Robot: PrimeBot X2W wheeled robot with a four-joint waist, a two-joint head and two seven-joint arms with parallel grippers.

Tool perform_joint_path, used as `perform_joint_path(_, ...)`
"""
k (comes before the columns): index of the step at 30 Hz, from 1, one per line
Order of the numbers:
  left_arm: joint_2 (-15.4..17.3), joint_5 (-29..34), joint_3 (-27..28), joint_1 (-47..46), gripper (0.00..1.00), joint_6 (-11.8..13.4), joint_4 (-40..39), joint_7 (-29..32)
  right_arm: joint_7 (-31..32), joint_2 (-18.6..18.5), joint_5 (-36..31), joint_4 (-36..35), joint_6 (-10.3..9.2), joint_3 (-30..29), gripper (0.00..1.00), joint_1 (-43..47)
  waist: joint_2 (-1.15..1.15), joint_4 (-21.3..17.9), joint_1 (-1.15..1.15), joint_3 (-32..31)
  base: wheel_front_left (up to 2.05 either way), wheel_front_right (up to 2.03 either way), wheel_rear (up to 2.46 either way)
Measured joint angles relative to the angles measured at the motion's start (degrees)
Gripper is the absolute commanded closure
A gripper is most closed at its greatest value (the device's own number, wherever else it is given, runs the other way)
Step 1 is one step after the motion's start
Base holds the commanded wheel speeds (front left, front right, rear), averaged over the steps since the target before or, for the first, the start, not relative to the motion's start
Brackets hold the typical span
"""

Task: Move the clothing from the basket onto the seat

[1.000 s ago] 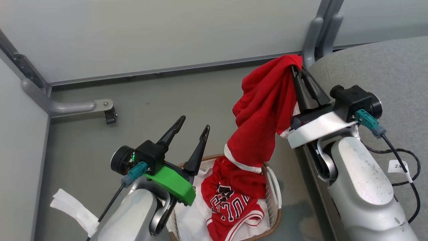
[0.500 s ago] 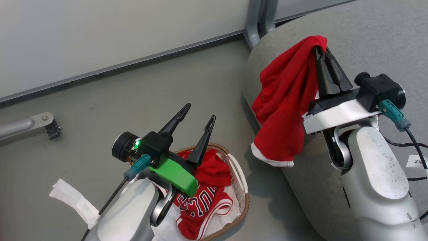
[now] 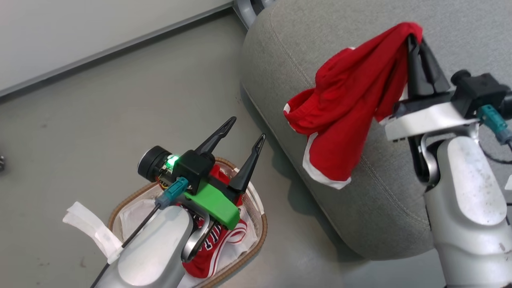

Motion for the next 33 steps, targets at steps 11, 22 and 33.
perform_joint_path(11, -1.33, 0.63, -2.18, -3.19, 0.0, 0.0, -0.77, -0.08, 0.23, -12.34, -4.5, 3.05, 0.01, -7.93, 1.0, -17.75, 0.0, 6.57, 0.0, 3.9, 0.0, 0.0, 0.0)
perform_joint_path(22, -2.11, 1.88, -4.28, -4.74, 0.0, -0.01, -2.4, -0.08, 8.38, -26.22, -7.84, 4.59, 0.01, -16.78, 1.0, -27.91, 0.0, 16.95, 0.0, 8.44, 0.0, 0.0, 0.0)
perform_joint_path(33, -2.44, 2.49, -5.81, -6.89, 0.0, -0.01, -3.8, -0.08, 5.5, -22.96, -12.41, 19.33, 0.01, -25.77, 1.0, -18.61, 0.0, 22.46, 0.0, 16.55, 0.0, 0.0, 0.0)
